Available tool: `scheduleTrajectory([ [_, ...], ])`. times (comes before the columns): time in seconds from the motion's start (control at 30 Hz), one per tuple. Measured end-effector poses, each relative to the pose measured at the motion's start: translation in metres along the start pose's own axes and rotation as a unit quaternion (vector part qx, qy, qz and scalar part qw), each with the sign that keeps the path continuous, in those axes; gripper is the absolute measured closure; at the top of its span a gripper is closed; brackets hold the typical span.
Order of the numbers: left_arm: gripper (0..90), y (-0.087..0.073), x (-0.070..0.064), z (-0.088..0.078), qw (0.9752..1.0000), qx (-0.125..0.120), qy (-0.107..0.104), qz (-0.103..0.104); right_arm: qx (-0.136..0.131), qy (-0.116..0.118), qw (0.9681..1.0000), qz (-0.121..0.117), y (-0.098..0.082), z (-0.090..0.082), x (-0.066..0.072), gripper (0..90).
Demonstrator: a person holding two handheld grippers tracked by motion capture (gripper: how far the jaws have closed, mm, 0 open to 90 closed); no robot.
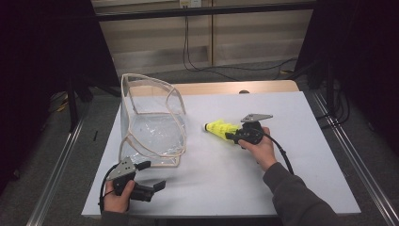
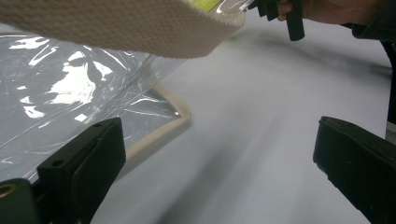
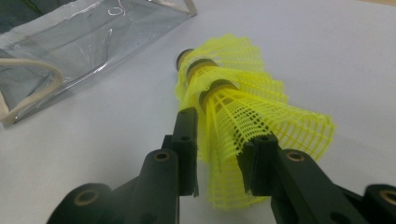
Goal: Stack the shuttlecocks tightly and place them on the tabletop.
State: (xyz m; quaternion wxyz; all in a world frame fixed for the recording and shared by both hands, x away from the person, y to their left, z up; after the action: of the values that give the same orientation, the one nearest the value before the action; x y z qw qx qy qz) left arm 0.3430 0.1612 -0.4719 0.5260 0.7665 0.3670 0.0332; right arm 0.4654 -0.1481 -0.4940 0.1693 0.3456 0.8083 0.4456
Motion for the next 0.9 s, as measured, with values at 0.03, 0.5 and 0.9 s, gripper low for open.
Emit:
scheduleTrajectory([
  [0.03,2.4,0.000,0.000,0.000,1.0000,0.000,-0.001,0.000,0.001,-0.001,1.0000,0.001,0.000,-0.001,0.000,69.2],
  [0.5,2.4,0.002,-0.002,0.001,1.0000,-0.003,0.001,0.003,0.004,-0.006,1.0000,0.005,-0.001,-0.010,0.002,50.6],
  [0.9,2.4,0.003,-0.004,0.002,1.0000,-0.003,-0.002,0.004,0.003,-0.006,0.9998,0.021,-0.003,-0.015,0.006,32.9],
])
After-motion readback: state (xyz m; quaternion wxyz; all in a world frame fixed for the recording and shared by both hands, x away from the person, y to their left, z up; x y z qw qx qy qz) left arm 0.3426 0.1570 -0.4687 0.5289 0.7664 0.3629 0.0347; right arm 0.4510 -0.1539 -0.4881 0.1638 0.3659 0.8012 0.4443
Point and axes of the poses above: each handheld gripper's, and its own axes: z roughly forward along the jaws, y roughly out of its top, x roughly to its left, the point moved 8 cm from there along z, roughly forward along the jaws, and after that the axes turned 11 degrees about -z, right-handed, at the moved point
